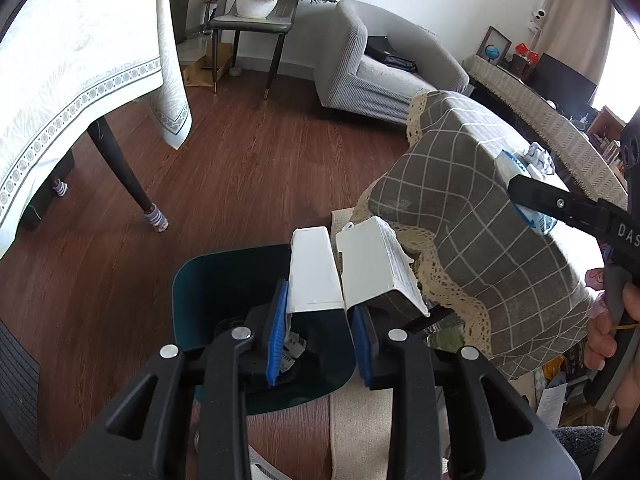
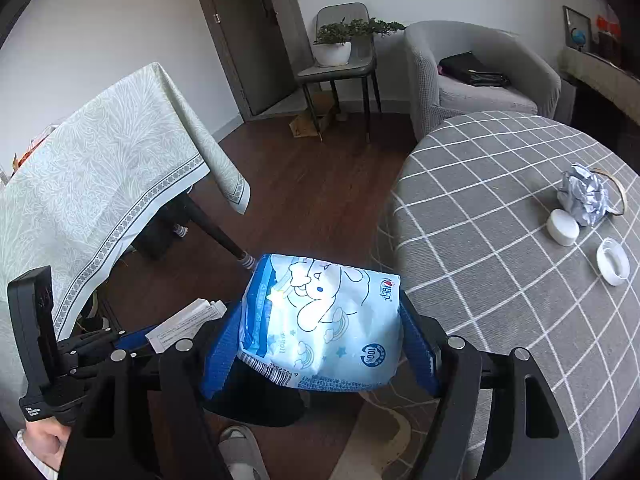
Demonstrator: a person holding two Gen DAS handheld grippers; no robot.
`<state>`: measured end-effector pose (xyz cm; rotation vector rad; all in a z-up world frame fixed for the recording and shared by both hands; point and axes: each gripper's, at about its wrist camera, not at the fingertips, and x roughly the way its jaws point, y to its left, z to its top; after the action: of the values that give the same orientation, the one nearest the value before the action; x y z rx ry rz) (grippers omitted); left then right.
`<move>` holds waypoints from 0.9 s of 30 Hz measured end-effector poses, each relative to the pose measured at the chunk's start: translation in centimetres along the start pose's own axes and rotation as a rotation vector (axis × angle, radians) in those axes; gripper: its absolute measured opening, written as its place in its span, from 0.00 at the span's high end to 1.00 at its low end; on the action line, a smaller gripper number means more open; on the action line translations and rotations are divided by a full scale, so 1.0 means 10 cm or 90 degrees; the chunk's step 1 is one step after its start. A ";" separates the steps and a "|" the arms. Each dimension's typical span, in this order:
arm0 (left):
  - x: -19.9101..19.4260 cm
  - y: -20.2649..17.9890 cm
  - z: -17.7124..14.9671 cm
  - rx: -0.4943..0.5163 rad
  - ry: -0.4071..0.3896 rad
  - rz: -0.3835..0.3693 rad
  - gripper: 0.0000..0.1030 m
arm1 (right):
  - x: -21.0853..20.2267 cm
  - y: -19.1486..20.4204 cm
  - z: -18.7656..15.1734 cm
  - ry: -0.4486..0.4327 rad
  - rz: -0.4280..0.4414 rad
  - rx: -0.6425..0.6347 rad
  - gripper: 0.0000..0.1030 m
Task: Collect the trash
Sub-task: 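Carry the wipes pack and paper box over the teal bin and open both grippers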
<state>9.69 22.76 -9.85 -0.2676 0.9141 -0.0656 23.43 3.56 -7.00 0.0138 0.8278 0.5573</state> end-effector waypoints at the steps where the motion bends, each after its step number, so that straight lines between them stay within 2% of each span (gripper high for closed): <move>1: 0.03 0.05 -0.03 -0.001 0.009 0.005 0.69 | 0.04 0.06 0.00 0.006 0.006 -0.004 0.29; 10: 0.33 0.29 -0.27 0.013 0.094 0.045 0.68 | 0.34 0.40 -0.01 0.046 0.029 -0.031 0.29; 15: 0.39 0.43 -0.37 0.010 0.113 0.058 0.63 | 0.48 0.54 -0.01 0.061 0.037 -0.042 0.29; 24: 0.17 0.53 -0.33 0.003 0.066 0.045 0.40 | 0.75 0.70 -0.07 0.098 0.035 -0.059 0.29; 27: 0.06 0.57 -0.29 -0.010 0.045 0.038 0.37 | 0.86 0.75 -0.11 0.114 0.033 -0.065 0.29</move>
<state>7.42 27.59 -13.45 -0.2533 0.9925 -0.0139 23.87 13.87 -12.05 -0.1101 0.9737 0.6562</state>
